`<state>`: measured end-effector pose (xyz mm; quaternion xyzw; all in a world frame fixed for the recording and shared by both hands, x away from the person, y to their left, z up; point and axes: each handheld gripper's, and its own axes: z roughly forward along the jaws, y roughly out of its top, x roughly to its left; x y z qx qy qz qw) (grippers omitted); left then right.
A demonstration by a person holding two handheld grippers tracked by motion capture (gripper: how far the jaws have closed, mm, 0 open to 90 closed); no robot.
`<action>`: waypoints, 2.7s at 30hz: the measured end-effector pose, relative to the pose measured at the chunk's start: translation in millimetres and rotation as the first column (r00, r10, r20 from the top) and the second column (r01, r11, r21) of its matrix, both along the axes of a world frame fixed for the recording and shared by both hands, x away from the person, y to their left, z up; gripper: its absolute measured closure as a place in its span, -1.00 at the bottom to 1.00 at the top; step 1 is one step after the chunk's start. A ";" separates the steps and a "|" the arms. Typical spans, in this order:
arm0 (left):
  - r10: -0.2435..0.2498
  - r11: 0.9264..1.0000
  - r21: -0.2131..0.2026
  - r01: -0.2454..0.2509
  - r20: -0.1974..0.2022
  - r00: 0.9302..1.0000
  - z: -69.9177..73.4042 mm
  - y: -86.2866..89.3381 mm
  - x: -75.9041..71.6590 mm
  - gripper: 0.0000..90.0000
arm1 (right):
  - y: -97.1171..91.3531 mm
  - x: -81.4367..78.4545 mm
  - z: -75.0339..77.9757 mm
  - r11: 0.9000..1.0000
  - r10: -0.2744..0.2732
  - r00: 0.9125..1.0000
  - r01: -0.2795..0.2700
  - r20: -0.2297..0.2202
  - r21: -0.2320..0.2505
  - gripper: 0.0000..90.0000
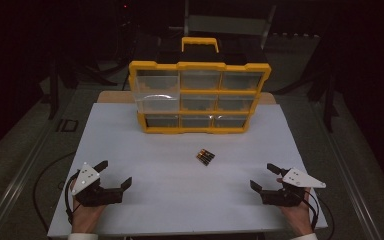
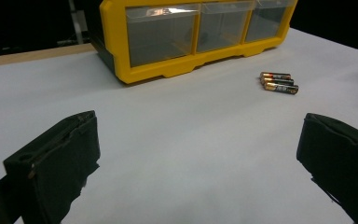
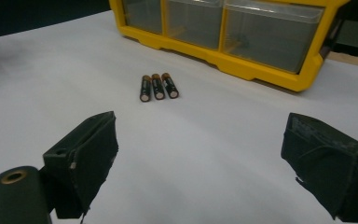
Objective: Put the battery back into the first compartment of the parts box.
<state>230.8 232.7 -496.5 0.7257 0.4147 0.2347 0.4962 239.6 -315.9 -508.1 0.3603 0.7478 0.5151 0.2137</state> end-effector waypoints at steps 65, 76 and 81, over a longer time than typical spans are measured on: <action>-0.013 1.000 0.003 0.013 -0.008 1.000 -1.2 -5.9 1.9 -1.00 | 58.7 86.1 51.4 0.997 0.047 0.997 -0.051 -0.068 -0.052 -0.84; -0.014 1.000 0.006 0.015 -0.008 1.000 -1.1 -6.3 1.8 -1.00 | 76.2 104.7 59.5 0.994 0.069 0.994 -0.076 -0.084 -0.074 -0.84; -0.012 1.000 0.002 0.013 -0.011 1.000 -1.5 -5.9 2.0 -1.00 | 85.4 115.1 62.6 0.991 0.084 0.991 -0.094 -0.106 -0.095 -0.84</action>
